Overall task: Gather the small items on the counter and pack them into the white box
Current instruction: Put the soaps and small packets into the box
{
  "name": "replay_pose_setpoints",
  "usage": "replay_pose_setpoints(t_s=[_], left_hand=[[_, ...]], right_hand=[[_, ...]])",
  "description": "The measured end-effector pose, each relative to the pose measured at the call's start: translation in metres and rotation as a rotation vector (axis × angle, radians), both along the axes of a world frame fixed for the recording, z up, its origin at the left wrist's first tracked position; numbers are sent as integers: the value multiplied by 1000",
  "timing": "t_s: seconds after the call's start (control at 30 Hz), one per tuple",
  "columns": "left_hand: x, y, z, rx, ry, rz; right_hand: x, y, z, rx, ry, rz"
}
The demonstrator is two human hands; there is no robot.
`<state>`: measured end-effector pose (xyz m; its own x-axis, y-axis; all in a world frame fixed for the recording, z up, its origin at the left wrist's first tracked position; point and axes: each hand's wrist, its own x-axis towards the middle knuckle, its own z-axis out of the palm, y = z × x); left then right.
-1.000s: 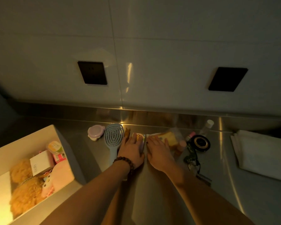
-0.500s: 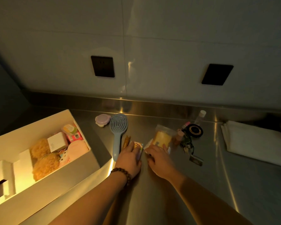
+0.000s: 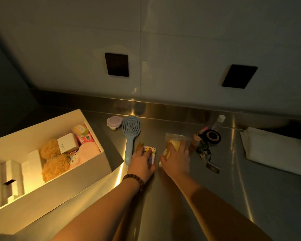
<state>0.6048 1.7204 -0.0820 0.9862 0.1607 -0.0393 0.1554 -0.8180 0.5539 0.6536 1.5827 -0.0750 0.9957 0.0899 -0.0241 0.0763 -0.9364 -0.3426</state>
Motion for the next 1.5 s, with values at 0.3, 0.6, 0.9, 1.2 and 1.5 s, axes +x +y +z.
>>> replay_pose_setpoints(t_s=[0.3,0.6,0.9,1.2,1.5], left_hand=[[-5,15,24,-81,-95,60],[-18,35,42,-56,-100,74],[-23,55,89,-47,-309,92],[-48,156,160,42,-465,246],[-100,242,133,2,-198,177]], right_hand=[[-3,2,-9,28,-12,75],[6,14,-2,-10,87,-105],[-1,28,25,131,41,-9],[5,126,118,415,-161,277],[-8,195,140,442,-160,475]])
